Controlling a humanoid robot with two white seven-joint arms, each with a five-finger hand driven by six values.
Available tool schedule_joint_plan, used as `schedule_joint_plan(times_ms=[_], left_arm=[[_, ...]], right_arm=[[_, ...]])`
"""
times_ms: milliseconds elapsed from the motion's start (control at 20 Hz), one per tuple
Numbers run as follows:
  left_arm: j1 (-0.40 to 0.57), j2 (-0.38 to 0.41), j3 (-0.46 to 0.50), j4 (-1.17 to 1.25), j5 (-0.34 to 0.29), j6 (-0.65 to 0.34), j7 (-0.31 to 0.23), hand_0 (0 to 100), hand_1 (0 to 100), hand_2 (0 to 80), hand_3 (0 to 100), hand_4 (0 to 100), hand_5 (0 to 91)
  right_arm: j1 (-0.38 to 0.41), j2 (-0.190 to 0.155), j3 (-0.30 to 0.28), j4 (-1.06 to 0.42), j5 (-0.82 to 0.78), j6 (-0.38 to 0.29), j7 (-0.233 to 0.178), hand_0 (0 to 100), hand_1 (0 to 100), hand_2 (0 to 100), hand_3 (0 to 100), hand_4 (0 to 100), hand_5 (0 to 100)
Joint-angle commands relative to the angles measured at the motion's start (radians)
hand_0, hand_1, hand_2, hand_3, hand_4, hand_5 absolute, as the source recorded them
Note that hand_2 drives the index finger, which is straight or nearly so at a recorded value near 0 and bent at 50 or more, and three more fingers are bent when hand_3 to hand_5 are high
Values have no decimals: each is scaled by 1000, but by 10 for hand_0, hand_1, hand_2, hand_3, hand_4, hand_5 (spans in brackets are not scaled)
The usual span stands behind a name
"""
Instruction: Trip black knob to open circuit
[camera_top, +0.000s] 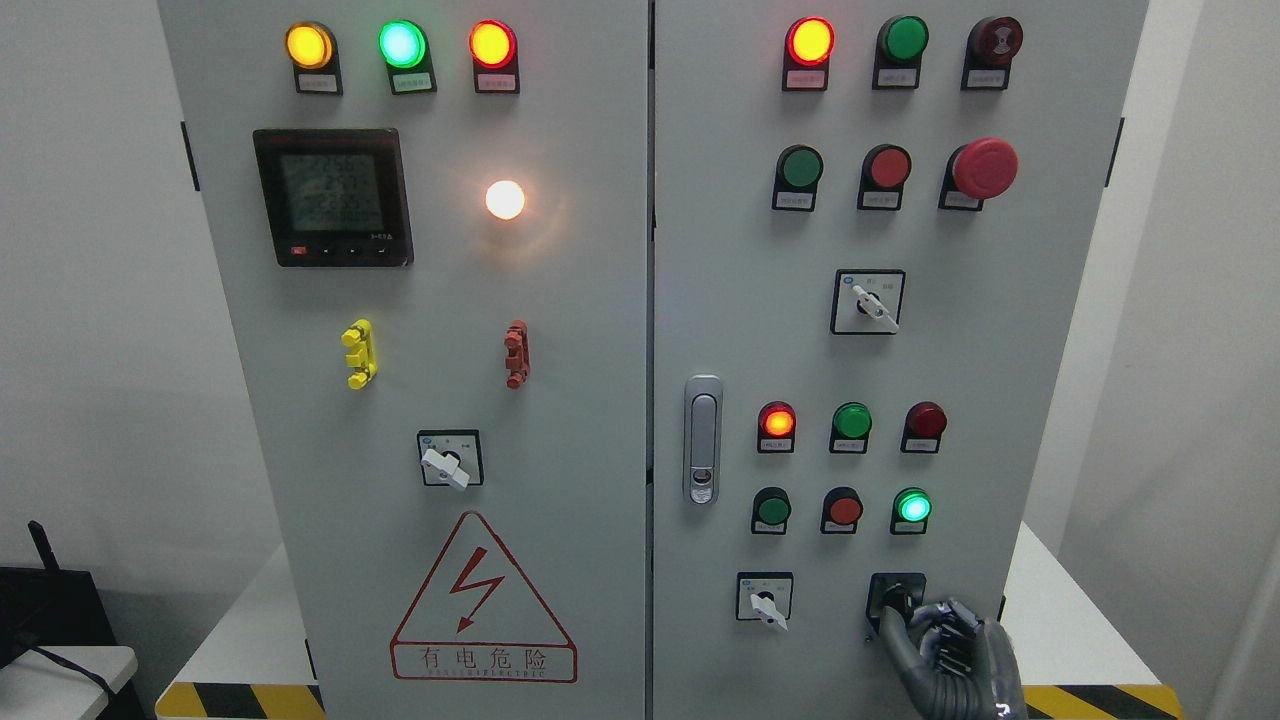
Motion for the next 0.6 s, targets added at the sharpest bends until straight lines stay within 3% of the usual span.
schedule_joint_plan(times_ms=[0, 551], left_arm=[[-8, 0, 0, 0, -34, 1, 1, 120, 389, 0, 0, 0, 0], [-8, -1, 0, 0, -34, 1, 1, 120, 389, 0, 0, 0, 0]], right_arm=[[1, 12, 23, 0, 20, -1, -1, 497, 800, 602, 940, 965, 982], [1, -8, 24, -2, 35, -4, 10, 500, 831, 591, 930, 959, 980]])
